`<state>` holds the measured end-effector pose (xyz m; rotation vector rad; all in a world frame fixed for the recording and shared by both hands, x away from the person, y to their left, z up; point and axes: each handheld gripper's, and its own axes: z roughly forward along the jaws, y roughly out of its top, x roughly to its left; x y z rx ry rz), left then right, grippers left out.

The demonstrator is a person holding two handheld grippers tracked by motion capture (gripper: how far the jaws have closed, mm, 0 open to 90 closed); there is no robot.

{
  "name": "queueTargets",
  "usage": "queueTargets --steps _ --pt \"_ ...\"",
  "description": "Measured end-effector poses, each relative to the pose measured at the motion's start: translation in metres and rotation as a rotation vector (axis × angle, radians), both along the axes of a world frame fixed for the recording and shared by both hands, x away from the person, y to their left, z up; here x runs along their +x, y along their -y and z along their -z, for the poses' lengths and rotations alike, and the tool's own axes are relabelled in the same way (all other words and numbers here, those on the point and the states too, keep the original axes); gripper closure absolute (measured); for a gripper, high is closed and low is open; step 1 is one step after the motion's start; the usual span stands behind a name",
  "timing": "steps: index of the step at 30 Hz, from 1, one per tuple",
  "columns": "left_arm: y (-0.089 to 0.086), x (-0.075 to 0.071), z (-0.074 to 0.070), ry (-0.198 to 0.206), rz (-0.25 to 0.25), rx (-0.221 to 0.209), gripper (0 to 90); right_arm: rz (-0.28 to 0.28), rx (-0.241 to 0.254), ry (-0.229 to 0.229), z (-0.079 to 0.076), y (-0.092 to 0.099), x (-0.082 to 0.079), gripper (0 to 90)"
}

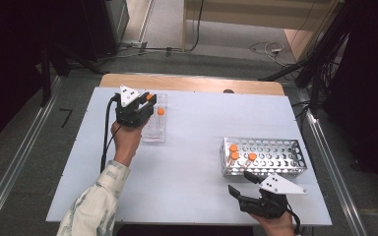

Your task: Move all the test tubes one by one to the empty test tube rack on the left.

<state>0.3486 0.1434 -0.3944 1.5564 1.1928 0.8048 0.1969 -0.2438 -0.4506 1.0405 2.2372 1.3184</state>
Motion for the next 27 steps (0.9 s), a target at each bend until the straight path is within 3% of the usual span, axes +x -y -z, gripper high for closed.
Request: queueTargets --steps 20,27 --pt "0.002 0.003 0.029 -0.068 0.004 0.010 68.8 -0.002 -0.005 -0.002 0.001 -0.001 0.000 27.3" --pt "0.003 0.003 0.030 -0.076 0.011 0.003 66.5 0.000 -0.005 -0.004 0.002 -0.001 0.001 27.3"
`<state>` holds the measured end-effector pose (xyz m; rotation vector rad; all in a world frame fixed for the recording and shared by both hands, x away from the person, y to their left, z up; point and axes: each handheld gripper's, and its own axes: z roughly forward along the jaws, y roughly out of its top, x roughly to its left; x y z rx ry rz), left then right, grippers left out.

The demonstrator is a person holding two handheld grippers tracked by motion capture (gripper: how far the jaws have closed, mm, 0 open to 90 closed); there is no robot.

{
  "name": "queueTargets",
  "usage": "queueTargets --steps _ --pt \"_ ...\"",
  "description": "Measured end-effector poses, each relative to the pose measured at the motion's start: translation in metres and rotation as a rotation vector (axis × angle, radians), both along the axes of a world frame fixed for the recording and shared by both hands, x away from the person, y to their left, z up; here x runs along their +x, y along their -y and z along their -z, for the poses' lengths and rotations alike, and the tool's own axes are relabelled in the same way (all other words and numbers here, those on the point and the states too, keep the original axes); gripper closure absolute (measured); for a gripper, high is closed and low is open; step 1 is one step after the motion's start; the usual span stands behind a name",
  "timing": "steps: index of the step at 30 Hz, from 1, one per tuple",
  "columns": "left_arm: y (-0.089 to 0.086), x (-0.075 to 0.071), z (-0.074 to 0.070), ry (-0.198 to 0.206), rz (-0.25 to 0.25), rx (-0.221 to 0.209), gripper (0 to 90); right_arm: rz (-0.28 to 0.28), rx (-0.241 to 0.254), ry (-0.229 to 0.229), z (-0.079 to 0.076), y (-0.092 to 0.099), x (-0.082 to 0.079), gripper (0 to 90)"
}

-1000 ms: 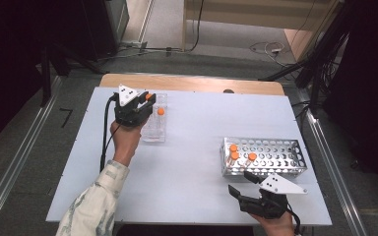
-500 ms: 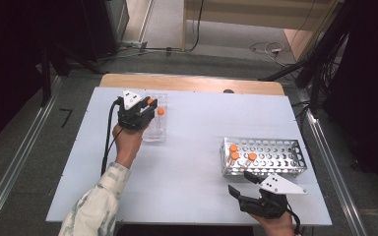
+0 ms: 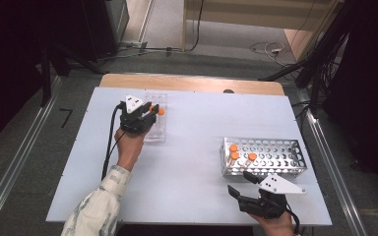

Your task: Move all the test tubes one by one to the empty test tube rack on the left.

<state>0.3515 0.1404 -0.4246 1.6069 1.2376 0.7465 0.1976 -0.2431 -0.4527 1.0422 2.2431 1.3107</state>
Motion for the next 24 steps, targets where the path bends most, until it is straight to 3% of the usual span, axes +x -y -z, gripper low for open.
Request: queueTargets --steps 12,24 --pt "-0.004 -0.004 -0.005 0.002 0.016 -0.037 57.2 0.001 0.001 0.001 0.000 0.000 0.000 27.4" --pt "-0.009 -0.026 -0.011 0.011 0.017 -0.078 26.1 0.005 0.000 0.003 0.000 0.000 0.000 27.4"
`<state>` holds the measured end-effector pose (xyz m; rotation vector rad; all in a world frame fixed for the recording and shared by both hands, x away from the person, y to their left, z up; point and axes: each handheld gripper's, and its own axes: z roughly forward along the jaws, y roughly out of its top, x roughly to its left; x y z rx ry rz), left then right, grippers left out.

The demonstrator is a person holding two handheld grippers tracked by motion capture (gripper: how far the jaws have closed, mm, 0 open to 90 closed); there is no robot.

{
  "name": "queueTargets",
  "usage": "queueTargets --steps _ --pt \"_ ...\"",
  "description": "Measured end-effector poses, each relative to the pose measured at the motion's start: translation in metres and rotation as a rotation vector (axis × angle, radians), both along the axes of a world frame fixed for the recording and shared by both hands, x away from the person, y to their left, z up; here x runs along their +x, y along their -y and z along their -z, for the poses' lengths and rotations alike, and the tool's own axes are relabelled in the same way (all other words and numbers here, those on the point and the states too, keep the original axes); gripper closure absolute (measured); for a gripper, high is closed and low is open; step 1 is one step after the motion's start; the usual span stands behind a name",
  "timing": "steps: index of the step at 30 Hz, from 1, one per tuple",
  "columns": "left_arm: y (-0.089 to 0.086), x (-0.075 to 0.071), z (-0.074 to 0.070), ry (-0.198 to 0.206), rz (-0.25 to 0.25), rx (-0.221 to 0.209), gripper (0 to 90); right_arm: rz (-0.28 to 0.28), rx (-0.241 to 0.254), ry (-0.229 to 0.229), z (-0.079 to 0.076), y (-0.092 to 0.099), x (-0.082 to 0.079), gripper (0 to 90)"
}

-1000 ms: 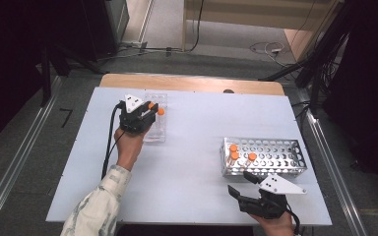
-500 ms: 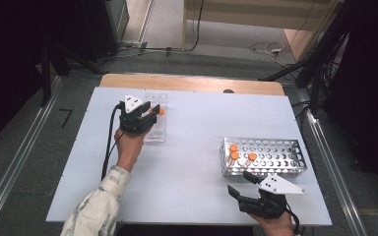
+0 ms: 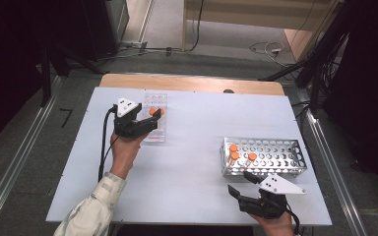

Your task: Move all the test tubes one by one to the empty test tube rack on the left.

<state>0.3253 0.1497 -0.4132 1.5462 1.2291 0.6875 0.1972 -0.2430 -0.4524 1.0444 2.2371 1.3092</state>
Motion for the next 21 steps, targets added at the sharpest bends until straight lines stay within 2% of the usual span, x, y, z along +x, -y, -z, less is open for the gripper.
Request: queueTargets --steps 4,9,21 --pt "-0.003 -0.011 0.001 0.016 0.005 -0.001 22.8 0.001 0.000 -0.001 0.000 -0.001 0.000 27.4" --pt "-0.006 -0.026 0.007 0.012 0.022 -0.021 20.2 0.005 0.000 -0.001 0.000 0.000 0.000 27.4" --pt "-0.003 -0.058 0.024 -0.003 0.058 0.006 17.0 0.016 0.002 0.002 0.001 0.000 0.001 27.4"
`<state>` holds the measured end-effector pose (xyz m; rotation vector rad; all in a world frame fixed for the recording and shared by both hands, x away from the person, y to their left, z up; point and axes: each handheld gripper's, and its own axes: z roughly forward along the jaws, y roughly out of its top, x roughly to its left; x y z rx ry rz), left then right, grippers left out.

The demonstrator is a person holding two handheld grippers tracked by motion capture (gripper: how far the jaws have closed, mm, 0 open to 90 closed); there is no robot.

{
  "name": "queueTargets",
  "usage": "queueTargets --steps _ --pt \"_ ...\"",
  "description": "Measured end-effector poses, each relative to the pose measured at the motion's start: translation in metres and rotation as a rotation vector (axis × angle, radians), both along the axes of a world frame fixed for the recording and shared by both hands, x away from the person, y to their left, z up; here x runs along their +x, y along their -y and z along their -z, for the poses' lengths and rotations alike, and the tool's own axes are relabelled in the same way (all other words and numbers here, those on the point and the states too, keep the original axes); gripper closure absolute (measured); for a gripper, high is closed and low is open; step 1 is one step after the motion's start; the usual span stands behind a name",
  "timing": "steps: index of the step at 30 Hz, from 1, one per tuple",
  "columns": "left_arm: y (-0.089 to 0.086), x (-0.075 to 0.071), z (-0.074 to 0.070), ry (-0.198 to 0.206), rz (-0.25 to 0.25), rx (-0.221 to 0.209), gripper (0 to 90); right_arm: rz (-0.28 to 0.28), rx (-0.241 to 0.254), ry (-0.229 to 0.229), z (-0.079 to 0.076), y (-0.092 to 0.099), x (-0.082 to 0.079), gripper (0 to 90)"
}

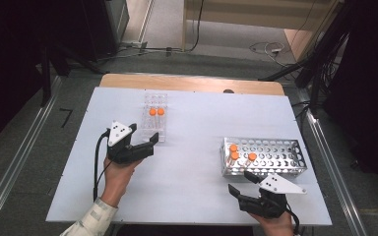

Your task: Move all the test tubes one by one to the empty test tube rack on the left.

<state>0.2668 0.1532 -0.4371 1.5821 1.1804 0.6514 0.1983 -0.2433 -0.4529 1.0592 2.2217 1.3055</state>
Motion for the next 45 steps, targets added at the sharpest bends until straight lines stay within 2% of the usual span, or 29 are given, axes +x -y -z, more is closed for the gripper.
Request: queueTargets --steps 11,13,16,25,28,36,45 --pt "0.006 -0.018 0.018 -0.035 0.027 0.048 15.7 0.014 -0.002 0.010 -0.001 0.003 -0.001 27.9" --pt "0.006 -0.021 0.020 -0.037 0.029 0.052 15.4 0.019 0.000 0.011 -0.001 0.004 0.000 28.0" --pt "0.008 -0.026 0.023 -0.019 0.021 0.057 15.5 0.031 0.001 0.016 -0.001 0.006 0.001 28.2" --pt "0.016 -0.032 0.028 -0.019 0.047 0.100 15.5 0.100 0.004 0.040 0.002 0.018 0.010 30.6" --pt "0.018 -0.033 0.029 -0.018 0.051 0.102 15.5 0.128 0.002 0.049 0.003 0.022 0.013 31.8" --pt "0.018 -0.033 0.029 -0.022 0.054 0.098 15.7 0.179 0.003 0.081 0.004 0.028 0.022 41.1" --pt "0.018 -0.032 0.030 -0.029 0.058 0.086 15.7 0.189 0.000 0.103 0.007 0.023 0.033 54.2"
